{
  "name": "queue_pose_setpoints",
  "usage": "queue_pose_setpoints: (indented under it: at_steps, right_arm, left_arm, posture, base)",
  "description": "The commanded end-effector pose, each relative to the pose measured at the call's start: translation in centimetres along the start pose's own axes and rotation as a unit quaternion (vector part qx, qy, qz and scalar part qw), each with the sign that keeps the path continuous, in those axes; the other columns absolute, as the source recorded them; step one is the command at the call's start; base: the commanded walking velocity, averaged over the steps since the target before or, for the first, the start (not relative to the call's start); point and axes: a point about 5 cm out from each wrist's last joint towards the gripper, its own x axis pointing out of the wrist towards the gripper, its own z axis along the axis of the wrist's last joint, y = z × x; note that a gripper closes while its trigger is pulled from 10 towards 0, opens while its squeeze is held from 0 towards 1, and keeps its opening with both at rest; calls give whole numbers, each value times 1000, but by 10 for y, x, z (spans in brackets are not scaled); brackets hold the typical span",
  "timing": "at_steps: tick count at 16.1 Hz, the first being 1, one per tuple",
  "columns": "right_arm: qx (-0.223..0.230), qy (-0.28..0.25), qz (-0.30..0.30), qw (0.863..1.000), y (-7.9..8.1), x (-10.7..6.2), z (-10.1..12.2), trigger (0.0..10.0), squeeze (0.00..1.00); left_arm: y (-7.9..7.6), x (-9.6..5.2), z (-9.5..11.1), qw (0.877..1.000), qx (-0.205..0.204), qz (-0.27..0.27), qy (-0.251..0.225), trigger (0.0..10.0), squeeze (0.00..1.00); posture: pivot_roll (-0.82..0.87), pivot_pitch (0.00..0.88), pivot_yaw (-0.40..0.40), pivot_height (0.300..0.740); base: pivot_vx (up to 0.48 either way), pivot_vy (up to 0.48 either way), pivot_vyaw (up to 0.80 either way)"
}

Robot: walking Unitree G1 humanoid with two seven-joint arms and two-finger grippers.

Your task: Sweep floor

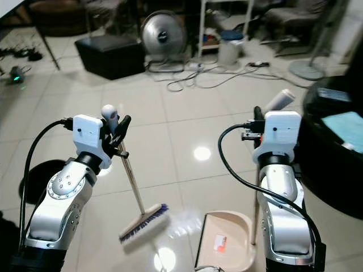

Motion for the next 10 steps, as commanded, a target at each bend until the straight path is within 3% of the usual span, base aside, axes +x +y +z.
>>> queue_pose_setpoints:
  at_steps: [1, 9, 10]
  right_arm:
    - [5, -18, 6, 1000, 1, 0, 7, 10000, 0]
    - [8, -19, 9, 1000, 1, -1, 6, 10000, 0]
    - [8, -18, 9, 1000, 2, -1, 5, 10000, 0]
  left_arm:
    - [3, 2, 8, 1000, 9, 3, -14, 10000, 0]
    - [4, 1, 7, 1000, 12, -2, -11, 10000, 0]
    - [4, 1, 7, 1000, 10, -4, -11, 10000, 0]
  posture:
    - [-115, 23, 31, 740]
    - [-112, 18, 33, 740]
    - [-113, 16, 34, 740]
  base:
    - [428, 0, 0]
    - [438, 0, 0]
    - [0, 0, 0]
